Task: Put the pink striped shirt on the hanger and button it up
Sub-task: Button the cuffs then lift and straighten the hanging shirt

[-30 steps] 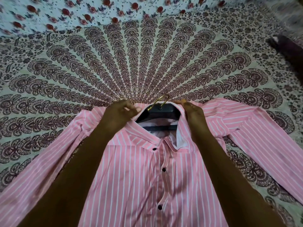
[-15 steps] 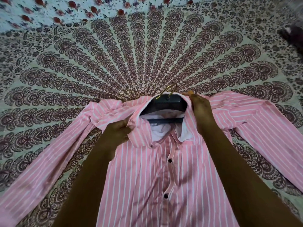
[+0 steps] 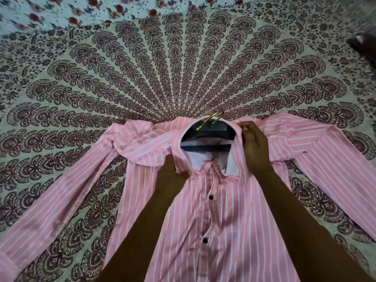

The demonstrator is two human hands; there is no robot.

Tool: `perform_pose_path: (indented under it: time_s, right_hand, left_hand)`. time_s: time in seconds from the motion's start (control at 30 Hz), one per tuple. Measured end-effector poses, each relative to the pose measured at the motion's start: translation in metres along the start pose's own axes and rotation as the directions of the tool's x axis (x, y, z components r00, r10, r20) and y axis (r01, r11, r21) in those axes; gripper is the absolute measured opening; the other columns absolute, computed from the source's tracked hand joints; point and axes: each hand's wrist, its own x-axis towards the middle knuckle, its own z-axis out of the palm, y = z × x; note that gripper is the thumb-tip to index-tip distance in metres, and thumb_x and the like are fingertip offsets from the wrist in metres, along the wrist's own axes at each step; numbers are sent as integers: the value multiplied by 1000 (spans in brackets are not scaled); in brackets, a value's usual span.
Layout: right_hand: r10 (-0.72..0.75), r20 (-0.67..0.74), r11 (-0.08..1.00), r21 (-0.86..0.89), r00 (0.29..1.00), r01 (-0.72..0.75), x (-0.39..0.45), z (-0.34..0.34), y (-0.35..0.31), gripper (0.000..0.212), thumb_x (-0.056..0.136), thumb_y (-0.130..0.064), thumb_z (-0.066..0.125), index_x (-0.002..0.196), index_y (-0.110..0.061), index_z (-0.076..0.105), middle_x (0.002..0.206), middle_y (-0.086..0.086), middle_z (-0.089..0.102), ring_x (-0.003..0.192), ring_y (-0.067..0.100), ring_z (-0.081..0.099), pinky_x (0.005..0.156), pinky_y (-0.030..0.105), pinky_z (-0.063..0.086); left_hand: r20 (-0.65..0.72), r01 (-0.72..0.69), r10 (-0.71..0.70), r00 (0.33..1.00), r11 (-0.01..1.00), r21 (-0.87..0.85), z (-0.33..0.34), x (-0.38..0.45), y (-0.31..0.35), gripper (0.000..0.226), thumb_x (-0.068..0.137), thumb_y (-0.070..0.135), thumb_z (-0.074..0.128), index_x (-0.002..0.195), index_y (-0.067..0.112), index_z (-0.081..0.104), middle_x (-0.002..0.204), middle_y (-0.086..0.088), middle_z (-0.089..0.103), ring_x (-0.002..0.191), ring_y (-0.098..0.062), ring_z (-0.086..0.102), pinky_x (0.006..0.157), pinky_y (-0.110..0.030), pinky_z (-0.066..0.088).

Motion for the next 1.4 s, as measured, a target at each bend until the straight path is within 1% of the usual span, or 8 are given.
perform_pose_path:
  time_s: [0.13,0.23,0.4,0.6,1.0,1.17,1.3,1.4]
  right_hand:
    - [-263,73,913,-303,962,272,-17,-22,21,42,86,-26,39,112,-1,59,111,13,62,105,21,52,93,33,36]
    - [-341,174,843,-378,924,383,-22,-26,28,46,90,-34,40,120,-3,54,118,14,59,110,25,53,97,41,38]
    - [-325,317,767,-463,891,444,-20,-33,27,54,80,-31,41,128,-7,48,122,14,56,113,31,51,97,39,35]
    - [-296,328,673,-594,897,440,-2,-37,-2,54,82,-41,35,115,-3,55,103,21,60,93,40,54,80,38,35]
    - [-665,113,525,-632,738,570,-7,-148,-279,53,83,-56,31,94,-13,60,83,10,67,76,32,62,60,27,28]
    - [-741,83,433,-699,667,569,-61,-193,-376,82,75,-74,15,105,-11,58,93,14,67,84,34,62,61,33,38]
    - [-816,48,352,-749,576,561,-124,-220,-459,68,75,-62,15,84,-7,54,77,19,64,73,38,60,57,35,30]
    - [-821,-1,376,-754,571,538,-175,-234,-510,55,71,-62,13,75,-13,39,80,22,61,78,41,57,60,35,23]
  left_hand:
    - [-310,-179,287,907,926,333,-30,4,5,69,60,16,83,112,-5,43,110,-24,50,103,-40,50,82,-46,43]
    - [-195,-350,522,830,760,548,-51,18,12,78,56,39,74,124,14,44,124,-13,49,116,-31,47,88,-45,39]
    - [143,-510,548,824,608,609,-56,54,20,72,60,61,44,117,21,60,112,-2,68,108,-22,62,97,-50,37]
    - [36,-559,590,807,743,367,-62,36,34,69,62,59,54,110,12,64,103,-12,70,98,-28,64,83,-46,49]
    - [-198,-676,748,633,659,328,-163,-124,248,65,52,74,59,96,27,68,88,4,72,83,-16,66,78,-39,52]
    - [-246,-749,830,500,557,358,-197,-219,297,54,51,75,56,84,32,67,78,8,68,73,-11,62,64,-32,44]
    - [-277,-792,888,367,454,408,-235,-308,319,57,56,75,53,77,23,64,70,1,65,67,-16,60,62,-40,46]
    - [-299,-790,893,336,440,427,-257,-377,333,49,64,67,64,82,21,64,69,4,64,65,-12,58,59,-26,43]
